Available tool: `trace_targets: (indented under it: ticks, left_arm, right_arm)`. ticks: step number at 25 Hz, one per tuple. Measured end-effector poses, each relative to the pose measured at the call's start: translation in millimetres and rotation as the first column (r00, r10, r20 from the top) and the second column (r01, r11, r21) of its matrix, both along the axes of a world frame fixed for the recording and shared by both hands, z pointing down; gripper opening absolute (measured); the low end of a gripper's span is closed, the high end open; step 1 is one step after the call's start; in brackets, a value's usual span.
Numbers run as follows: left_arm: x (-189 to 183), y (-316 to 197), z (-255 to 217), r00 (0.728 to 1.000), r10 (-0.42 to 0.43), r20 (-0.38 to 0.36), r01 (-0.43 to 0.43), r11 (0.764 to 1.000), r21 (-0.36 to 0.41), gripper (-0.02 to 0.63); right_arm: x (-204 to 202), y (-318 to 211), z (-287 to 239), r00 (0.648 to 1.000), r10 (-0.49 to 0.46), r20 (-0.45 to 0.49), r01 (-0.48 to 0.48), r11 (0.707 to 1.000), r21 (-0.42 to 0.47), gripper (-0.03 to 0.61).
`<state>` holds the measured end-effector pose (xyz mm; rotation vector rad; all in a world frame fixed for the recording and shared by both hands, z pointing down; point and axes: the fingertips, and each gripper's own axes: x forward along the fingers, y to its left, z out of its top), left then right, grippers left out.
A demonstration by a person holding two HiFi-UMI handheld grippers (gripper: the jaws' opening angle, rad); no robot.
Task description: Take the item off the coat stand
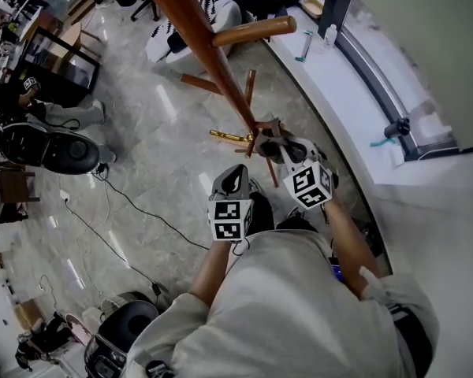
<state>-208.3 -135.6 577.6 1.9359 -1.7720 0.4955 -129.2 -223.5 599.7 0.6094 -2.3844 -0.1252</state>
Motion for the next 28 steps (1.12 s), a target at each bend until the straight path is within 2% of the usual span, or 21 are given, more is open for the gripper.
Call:
trace_targets:
  ticks: [11, 18, 21, 24, 26, 28]
  left_arm:
    - [41, -14, -4, 0.991, 0.135, 0.0, -0.135, 0.991, 0.018, 0.011]
    - [93, -22, -1, 0.967, 0.253, 0.0, -0.253, 0.967, 0.027, 0.011]
    - [120, -24, 2, 0.952, 0.307, -0.007, -0.306, 0.951, 0.028, 0.011]
    - [144, -18, 5, 0.933, 0.359, -0.011, -0.359, 0.933, 0.016, 0.011]
    - [160, -15, 5, 0.922, 0.386, -0.014, -0.386, 0.922, 0.009, 0.011]
    - [179, -15, 3, 0.912, 0.411, -0.014, -0.411, 0.912, 0.017, 0.011]
  right_arm:
    - [45, 3, -26, 0.989, 0.125, 0.081, -0.126, 0.992, 0.004, 0.028]
    - [108, 18, -30, 0.959, 0.259, 0.117, -0.261, 0.965, 0.002, 0.028]
    - [143, 26, -33, 0.925, 0.344, 0.158, -0.345, 0.938, -0.025, 0.028]
    - [173, 46, -35, 0.875, 0.436, 0.212, -0.432, 0.899, -0.066, 0.025]
    - [194, 56, -39, 0.83, 0.501, 0.244, -0.495, 0.864, -0.091, 0.025]
    - [219, 62, -44, 0.77, 0.57, 0.286, -0.562, 0.819, -0.119, 0.023]
